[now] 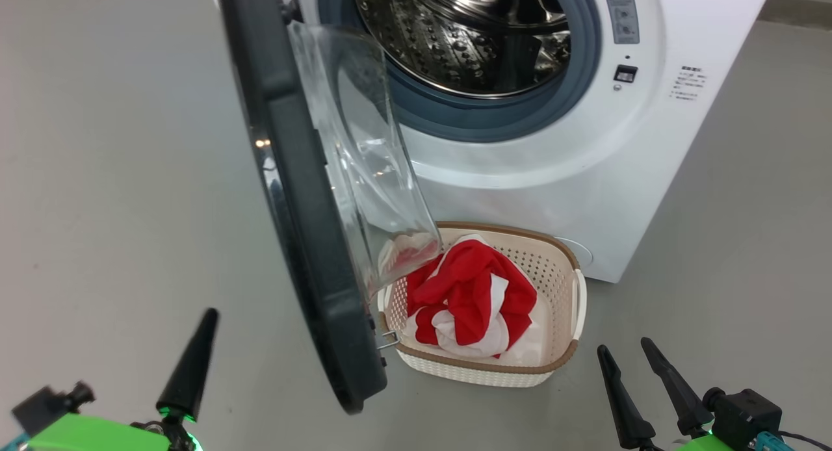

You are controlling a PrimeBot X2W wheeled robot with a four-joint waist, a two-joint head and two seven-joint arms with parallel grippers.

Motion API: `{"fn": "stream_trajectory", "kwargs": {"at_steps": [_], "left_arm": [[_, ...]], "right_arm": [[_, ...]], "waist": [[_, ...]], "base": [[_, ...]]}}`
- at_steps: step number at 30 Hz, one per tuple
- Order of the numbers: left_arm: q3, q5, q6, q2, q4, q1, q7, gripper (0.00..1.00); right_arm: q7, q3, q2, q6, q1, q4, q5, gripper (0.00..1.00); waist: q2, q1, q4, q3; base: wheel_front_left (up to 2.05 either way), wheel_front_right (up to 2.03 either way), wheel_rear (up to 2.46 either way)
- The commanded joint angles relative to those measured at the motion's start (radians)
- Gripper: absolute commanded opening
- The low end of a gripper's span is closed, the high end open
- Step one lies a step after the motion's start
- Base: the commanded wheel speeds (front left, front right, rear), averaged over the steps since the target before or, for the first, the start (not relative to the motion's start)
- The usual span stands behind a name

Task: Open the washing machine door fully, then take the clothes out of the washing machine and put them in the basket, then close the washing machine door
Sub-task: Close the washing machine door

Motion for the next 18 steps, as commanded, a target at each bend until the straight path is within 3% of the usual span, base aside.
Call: {"fn": "stream_trajectory", "kwargs": {"at_steps": [1,7,18], "left_arm": [[0.032,-0.054,-0.006,0.043,-0.039,-0.033,0.077,0.0],[0.028,-0.117,-0.006,0.071,-0.093,-0.016,0.312,0.0],[0.066,-0.059,-0.006,-0.003,-0.147,-0.046,0.458,0.0]], "right_arm": [[-0.006,0.018,-0.005,0.008,-0.043,-0.024,-0.005,1.0],[-0.006,0.015,-0.004,0.008,-0.051,-0.025,-0.006,1.0],[-0.006,0.012,0.003,0.008,-0.074,-0.03,-0.008,1.0]], "waist": [[0.0,0.0,-0.014,0.009],[0.0,0.0,-0.045,0.021],[0.0,0.0,-0.121,0.05]], "base": [[0.0,0.0,0.0],[0.0,0.0,0.0],[0.0,0.0,0.0]]}}
